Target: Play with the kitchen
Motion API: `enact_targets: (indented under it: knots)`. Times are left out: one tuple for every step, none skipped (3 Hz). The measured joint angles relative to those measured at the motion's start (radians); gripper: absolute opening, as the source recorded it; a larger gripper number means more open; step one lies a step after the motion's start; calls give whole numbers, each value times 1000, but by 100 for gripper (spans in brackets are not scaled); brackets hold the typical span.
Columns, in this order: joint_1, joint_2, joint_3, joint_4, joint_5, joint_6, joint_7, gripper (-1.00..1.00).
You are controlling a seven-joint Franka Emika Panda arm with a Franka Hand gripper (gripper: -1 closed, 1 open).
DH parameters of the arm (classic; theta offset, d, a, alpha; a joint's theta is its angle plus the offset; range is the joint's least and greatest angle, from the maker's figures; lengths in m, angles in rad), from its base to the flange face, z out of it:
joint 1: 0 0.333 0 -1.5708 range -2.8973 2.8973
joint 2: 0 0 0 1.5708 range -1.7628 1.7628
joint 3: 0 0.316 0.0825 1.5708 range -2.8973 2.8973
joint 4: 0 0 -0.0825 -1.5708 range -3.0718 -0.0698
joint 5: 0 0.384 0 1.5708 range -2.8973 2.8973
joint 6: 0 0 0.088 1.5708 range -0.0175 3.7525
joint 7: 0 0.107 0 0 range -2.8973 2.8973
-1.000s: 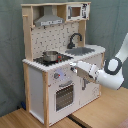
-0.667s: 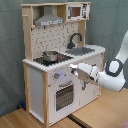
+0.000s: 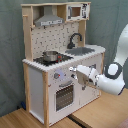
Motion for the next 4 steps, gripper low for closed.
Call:
enact_targets:
  knots:
    - [29, 70, -3, 1, -2, -72, 7, 100]
    - [67, 142, -12, 7, -6, -150, 17, 100]
    - [113, 210, -31, 23, -14, -224, 29, 100]
    - [161, 274, -56, 50, -25, -290, 42, 100]
